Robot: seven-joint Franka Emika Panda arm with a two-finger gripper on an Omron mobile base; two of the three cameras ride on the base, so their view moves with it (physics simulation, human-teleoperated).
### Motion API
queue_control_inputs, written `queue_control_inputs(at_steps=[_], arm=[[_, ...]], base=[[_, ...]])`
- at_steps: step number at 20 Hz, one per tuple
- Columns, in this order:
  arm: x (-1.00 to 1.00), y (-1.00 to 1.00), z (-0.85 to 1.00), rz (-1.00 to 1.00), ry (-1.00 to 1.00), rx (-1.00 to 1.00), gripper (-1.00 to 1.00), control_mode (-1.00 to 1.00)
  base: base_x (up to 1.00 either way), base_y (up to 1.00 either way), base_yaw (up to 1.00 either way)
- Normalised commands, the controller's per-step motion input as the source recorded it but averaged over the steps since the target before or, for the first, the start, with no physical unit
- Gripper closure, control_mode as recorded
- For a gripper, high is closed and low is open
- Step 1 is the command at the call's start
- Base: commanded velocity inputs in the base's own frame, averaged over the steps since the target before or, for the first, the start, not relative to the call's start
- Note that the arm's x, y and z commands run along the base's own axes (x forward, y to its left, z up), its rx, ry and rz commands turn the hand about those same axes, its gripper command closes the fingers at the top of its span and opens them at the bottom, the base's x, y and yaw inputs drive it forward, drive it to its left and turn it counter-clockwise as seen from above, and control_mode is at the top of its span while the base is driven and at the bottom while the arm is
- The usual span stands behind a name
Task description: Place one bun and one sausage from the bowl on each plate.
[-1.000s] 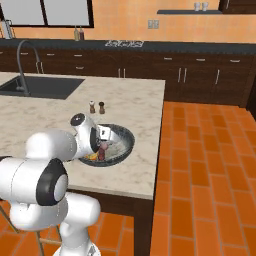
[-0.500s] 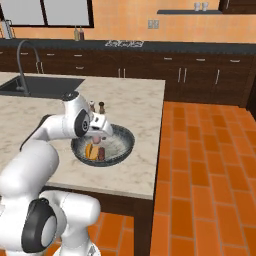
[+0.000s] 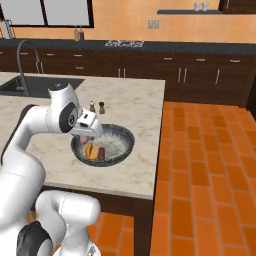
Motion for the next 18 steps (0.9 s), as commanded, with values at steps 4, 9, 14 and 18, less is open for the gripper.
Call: queue_control_inputs(at_steps=[4, 9, 14, 18], arm=[[-0.31, -0.09, 0.02, 0.0, 0.04, 0.11, 1.0, -1.0], [-0.33, -0.08, 0.0, 0.0, 0.0, 0.04, 1.0, -1.0], [-0.14, 0.0, 0.0, 0.0, 0.0, 0.0, 1.0, 1.0], [0.0, 0.0, 0.0, 0.0, 0.0, 0.0, 1.0, 1.0]], base=[[0.0, 0.0, 0.0], [0.0, 0.0, 0.0], [-0.46, 0.21, 0.0], [-0.41, 1.0, 0.0]])
